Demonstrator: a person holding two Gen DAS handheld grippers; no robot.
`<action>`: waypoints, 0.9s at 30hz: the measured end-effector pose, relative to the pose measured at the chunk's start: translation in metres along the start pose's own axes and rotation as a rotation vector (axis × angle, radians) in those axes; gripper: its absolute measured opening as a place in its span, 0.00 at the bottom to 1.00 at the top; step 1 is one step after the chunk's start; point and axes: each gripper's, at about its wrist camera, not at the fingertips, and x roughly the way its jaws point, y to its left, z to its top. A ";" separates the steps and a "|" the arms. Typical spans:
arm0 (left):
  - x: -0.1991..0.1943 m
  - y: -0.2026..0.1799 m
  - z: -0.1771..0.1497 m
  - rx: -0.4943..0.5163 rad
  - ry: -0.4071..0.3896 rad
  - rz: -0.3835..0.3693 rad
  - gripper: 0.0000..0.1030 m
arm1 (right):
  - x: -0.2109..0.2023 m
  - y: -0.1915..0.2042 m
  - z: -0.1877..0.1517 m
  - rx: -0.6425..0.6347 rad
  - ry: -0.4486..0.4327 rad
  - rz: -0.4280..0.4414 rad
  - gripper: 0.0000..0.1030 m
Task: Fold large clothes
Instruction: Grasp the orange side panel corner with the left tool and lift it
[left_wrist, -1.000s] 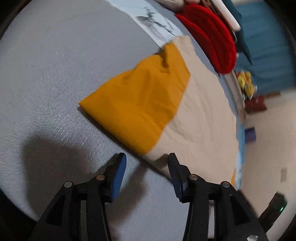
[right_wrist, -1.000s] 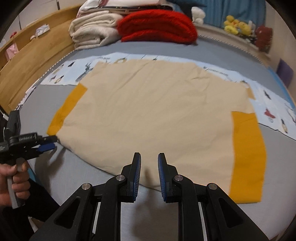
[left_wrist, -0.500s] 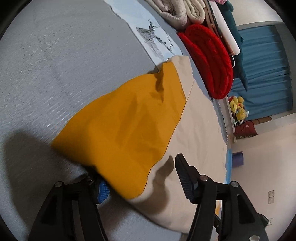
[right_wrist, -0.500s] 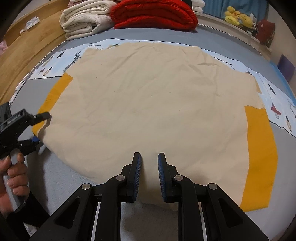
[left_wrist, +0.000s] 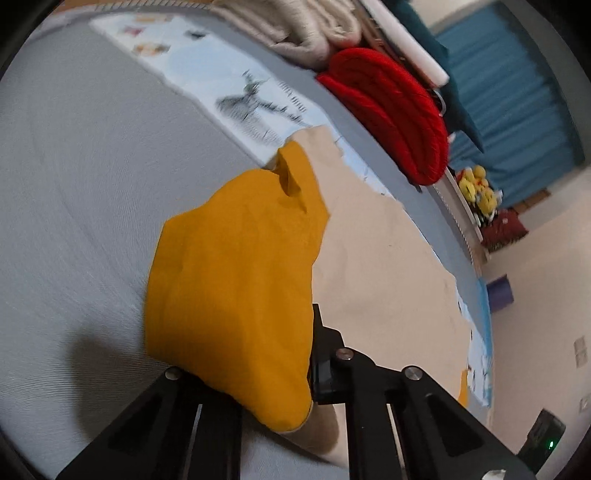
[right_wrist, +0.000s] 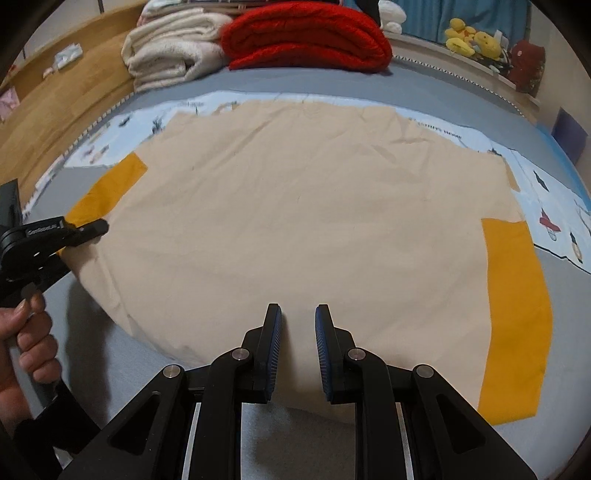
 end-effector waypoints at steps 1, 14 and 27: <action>-0.007 -0.003 0.001 0.017 -0.004 0.010 0.11 | -0.003 0.000 0.001 0.001 -0.012 0.007 0.19; -0.124 -0.004 0.001 0.309 -0.099 0.200 0.10 | -0.013 0.080 -0.010 -0.143 0.035 0.319 0.19; -0.124 -0.117 -0.054 0.670 -0.142 0.149 0.10 | -0.066 0.012 0.023 -0.067 -0.093 0.193 0.20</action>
